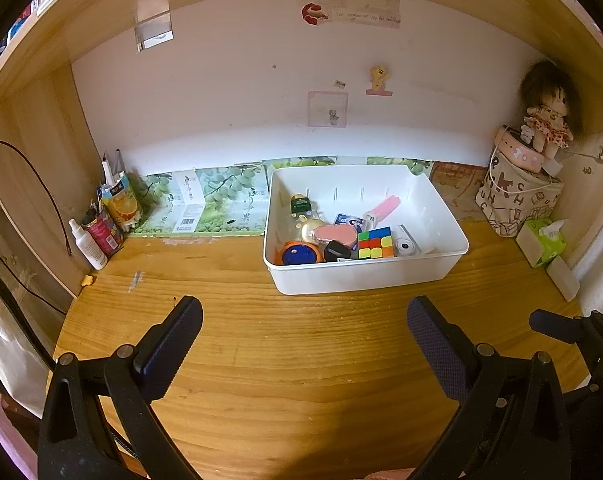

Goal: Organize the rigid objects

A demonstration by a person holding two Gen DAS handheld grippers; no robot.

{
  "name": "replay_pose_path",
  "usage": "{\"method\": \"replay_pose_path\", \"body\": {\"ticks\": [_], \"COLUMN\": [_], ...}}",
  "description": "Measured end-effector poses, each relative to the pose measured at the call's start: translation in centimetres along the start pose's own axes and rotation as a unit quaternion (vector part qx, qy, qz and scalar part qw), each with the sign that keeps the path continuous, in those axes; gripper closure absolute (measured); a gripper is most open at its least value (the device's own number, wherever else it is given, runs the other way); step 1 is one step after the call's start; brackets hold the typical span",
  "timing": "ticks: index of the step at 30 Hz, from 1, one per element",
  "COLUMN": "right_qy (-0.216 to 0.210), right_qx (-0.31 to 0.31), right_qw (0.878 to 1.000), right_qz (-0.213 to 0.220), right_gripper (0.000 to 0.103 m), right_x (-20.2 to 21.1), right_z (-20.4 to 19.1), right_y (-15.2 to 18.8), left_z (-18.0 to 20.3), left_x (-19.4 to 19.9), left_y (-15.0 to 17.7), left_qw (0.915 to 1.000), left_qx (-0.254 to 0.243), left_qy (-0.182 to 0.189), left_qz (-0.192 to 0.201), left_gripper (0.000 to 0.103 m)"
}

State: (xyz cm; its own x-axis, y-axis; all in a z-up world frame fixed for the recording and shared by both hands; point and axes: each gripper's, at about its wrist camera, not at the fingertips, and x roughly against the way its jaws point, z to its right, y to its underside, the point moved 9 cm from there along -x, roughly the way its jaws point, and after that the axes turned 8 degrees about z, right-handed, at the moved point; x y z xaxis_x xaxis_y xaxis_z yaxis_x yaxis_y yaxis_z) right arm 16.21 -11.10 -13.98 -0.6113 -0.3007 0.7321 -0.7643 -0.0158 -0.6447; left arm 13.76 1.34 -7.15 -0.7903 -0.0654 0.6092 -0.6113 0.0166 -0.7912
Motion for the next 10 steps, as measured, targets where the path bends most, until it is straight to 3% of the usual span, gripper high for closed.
{"method": "replay_pose_path", "body": {"ticks": [10], "right_qy": [0.000], "right_qx": [-0.001], "right_qw": [1.000], "right_qz": [-0.001], "right_gripper": [0.000], "right_x": [-0.16], "right_z": [-0.01], "right_y": [0.01], "left_z": [-0.03], "left_x": [-0.18], "left_y": [0.10], "left_qw": [1.0000], "left_qx": [-0.002], "left_qy": [0.001], "left_qz": [-0.002], "left_gripper": [0.001]}}
